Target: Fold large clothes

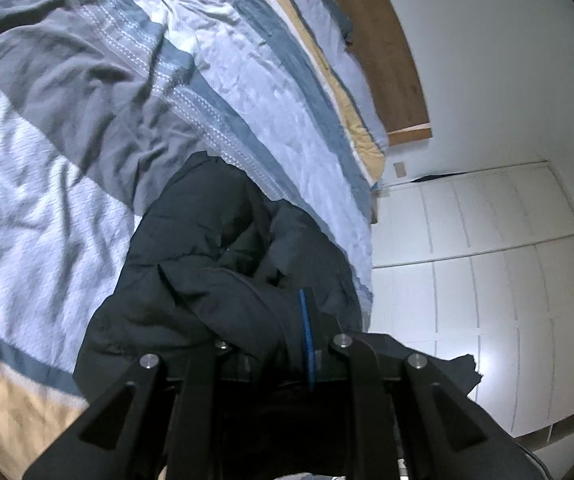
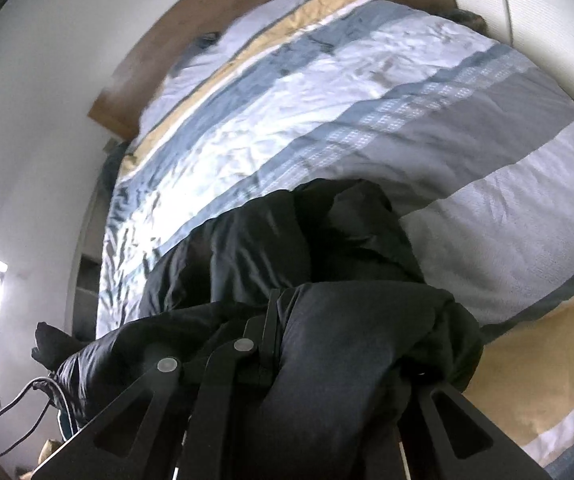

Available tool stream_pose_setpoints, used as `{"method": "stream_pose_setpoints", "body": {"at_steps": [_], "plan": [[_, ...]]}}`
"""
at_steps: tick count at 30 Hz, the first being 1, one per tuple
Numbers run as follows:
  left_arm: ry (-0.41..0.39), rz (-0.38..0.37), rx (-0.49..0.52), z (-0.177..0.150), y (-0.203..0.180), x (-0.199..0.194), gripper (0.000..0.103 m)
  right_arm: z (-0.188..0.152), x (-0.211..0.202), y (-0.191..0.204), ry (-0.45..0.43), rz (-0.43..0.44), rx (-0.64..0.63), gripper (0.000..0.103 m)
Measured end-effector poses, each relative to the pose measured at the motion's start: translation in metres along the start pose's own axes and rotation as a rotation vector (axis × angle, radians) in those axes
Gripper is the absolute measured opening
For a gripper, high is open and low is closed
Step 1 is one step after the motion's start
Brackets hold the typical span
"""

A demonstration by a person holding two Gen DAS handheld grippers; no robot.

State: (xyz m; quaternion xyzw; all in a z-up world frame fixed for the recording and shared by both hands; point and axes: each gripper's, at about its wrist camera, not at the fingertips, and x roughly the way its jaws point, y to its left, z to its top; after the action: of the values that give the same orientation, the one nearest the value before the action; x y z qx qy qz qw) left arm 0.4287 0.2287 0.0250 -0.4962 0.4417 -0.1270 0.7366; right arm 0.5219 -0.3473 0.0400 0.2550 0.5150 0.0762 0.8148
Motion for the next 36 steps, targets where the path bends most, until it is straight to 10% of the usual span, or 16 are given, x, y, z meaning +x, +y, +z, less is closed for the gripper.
{"method": "stream_pose_setpoints", "body": {"at_steps": [11,33,36], "plan": [[0.091,0.192,-0.021,0.026,-0.016,0.041,0.015,0.022,0.03,-0.006,0.057,-0.146,0.206,0.009],[0.118,0.203,-0.141,0.116,0.032,0.132,0.017,0.097,0.125,-0.012,0.071,-0.229,0.16,0.011],[0.136,0.174,-0.15,0.119,0.032,0.137,0.032,0.099,0.136,-0.014,0.085,-0.242,0.169,0.012]]}}
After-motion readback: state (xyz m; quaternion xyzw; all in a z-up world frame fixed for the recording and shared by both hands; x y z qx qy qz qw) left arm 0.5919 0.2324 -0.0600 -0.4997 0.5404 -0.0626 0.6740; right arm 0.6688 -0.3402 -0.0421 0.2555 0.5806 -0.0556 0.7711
